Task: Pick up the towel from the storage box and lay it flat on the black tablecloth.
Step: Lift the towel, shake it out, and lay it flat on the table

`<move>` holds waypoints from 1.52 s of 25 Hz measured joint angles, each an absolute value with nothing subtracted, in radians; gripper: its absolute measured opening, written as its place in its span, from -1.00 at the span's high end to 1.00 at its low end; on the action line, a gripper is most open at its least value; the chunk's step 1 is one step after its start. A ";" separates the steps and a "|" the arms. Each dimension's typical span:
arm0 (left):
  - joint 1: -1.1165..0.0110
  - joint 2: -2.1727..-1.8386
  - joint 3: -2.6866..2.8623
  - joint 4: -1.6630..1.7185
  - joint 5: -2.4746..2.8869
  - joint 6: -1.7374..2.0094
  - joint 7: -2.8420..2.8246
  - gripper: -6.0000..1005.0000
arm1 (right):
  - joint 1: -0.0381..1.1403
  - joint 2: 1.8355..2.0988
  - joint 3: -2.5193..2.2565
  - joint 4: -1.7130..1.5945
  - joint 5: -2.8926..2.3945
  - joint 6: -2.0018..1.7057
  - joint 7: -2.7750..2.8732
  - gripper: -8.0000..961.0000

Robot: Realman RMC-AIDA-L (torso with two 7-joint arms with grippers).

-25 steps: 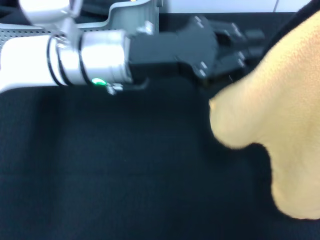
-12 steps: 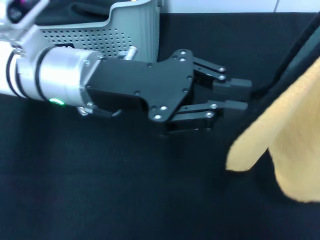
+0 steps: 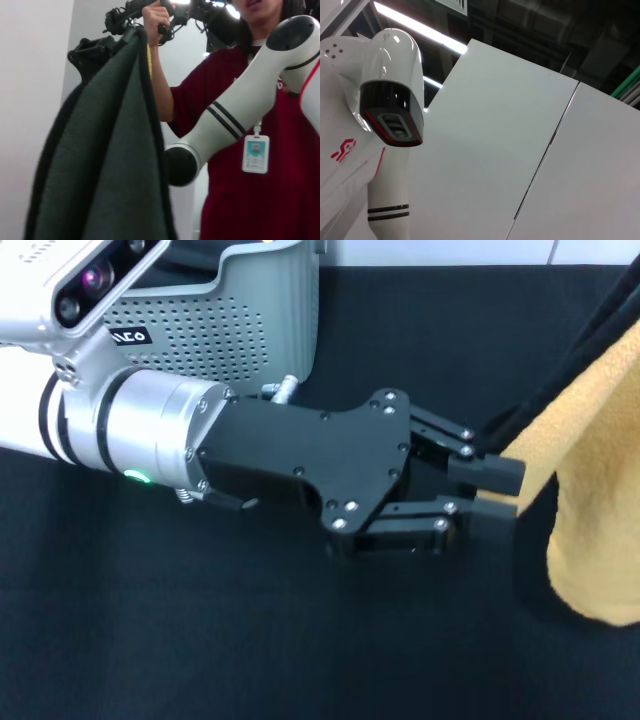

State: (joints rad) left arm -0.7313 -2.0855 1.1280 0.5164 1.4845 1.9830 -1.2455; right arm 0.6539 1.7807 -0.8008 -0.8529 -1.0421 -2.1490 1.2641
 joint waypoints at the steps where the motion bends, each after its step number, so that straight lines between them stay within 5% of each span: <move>1: -0.730 -2.087 1.127 0.516 1.483 1.974 -1.244 0.46 | 0.654 1.781 -0.801 -0.853 -1.042 -2.149 1.264 0.97; 9: -0.722 -2.084 1.109 0.514 1.478 1.903 -1.240 0.45 | 0.647 1.781 -0.802 -0.853 -1.042 -2.150 1.262 0.97; 25: -0.656 -2.013 0.985 0.518 1.506 1.897 -1.276 0.38 | 0.625 1.775 -0.803 -0.861 -1.006 -2.152 1.270 0.97; 38: -0.684 -2.062 1.010 0.511 1.569 1.906 -1.312 0.24 | 0.633 1.780 -0.811 -0.855 -1.003 -2.152 1.271 0.97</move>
